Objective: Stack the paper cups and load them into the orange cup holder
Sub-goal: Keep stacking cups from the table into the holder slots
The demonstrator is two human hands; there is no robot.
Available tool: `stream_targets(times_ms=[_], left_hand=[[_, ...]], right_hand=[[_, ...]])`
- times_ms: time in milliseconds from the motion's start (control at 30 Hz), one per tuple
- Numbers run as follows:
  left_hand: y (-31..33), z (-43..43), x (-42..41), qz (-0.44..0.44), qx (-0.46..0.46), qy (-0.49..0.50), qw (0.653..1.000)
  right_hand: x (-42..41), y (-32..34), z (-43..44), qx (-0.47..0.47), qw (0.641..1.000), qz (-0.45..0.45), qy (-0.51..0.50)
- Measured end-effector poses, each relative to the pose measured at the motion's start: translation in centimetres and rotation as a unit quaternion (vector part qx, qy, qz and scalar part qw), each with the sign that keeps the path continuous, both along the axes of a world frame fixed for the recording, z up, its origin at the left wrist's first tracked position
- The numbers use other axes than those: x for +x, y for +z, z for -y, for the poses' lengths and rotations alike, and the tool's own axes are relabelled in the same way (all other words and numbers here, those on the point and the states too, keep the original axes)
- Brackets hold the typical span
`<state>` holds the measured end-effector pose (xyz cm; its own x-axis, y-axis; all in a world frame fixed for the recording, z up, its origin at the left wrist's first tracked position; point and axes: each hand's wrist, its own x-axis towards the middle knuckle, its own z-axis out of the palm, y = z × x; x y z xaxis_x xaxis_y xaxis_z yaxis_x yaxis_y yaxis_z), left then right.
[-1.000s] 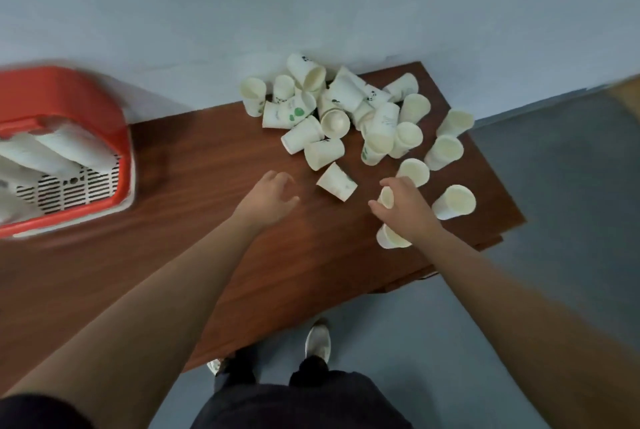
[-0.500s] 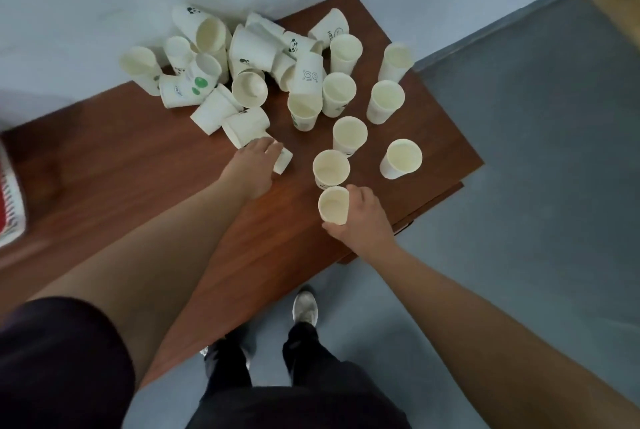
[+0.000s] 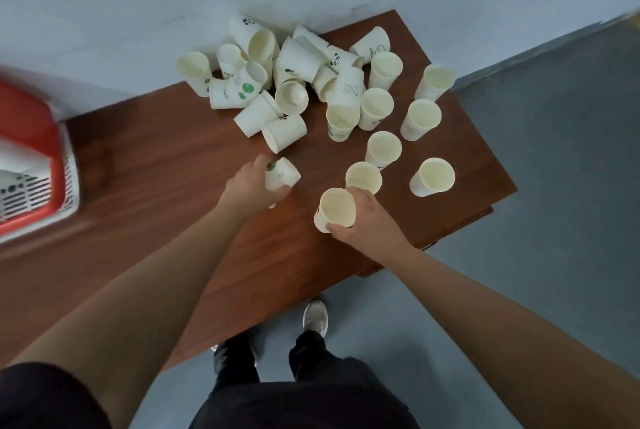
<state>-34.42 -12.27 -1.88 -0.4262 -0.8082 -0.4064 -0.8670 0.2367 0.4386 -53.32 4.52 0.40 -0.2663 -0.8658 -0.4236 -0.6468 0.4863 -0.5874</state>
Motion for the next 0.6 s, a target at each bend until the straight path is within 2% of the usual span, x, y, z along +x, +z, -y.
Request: stream_targets(times_ms=[67,167,233,333,400,467,600], left_hand=[[1.6,-0.2,2.5,-0.086,0.073,0.114,0.987],[3.3,-0.4,7.3,-0.193,0.118,0.237,0.945],[4.1,-0.2,11.0,-0.266,0.15,0.327,0.894],[5.7,-0.1,17.0,-0.346,0.2,0.451,0.798],[6.8,-0.6,21.6,-0.396,0.232,0.494,0.738],[7.7,-1.3,26.2,-0.436,0.236,0.516,0.699],[9.7,-2.7,34.7,-0.489,0.163,0.528,0.675]], right_hand=[[1.1,0.9,2.1,-0.014,1.0,-0.002,0.005],[3.6,2.5,5.6,-0.041,0.999,-0.005,0.022],[5.9,3.8,7.8,-0.053,0.998,0.004,0.04],[10.3,5.1,10.9,-0.07,0.994,0.016,0.084],[13.6,5.6,12.8,-0.082,0.99,0.021,0.11],[17.2,6.5,14.4,-0.093,0.986,0.023,0.135],[25.0,8.8,16.6,-0.12,0.977,0.034,0.174]])
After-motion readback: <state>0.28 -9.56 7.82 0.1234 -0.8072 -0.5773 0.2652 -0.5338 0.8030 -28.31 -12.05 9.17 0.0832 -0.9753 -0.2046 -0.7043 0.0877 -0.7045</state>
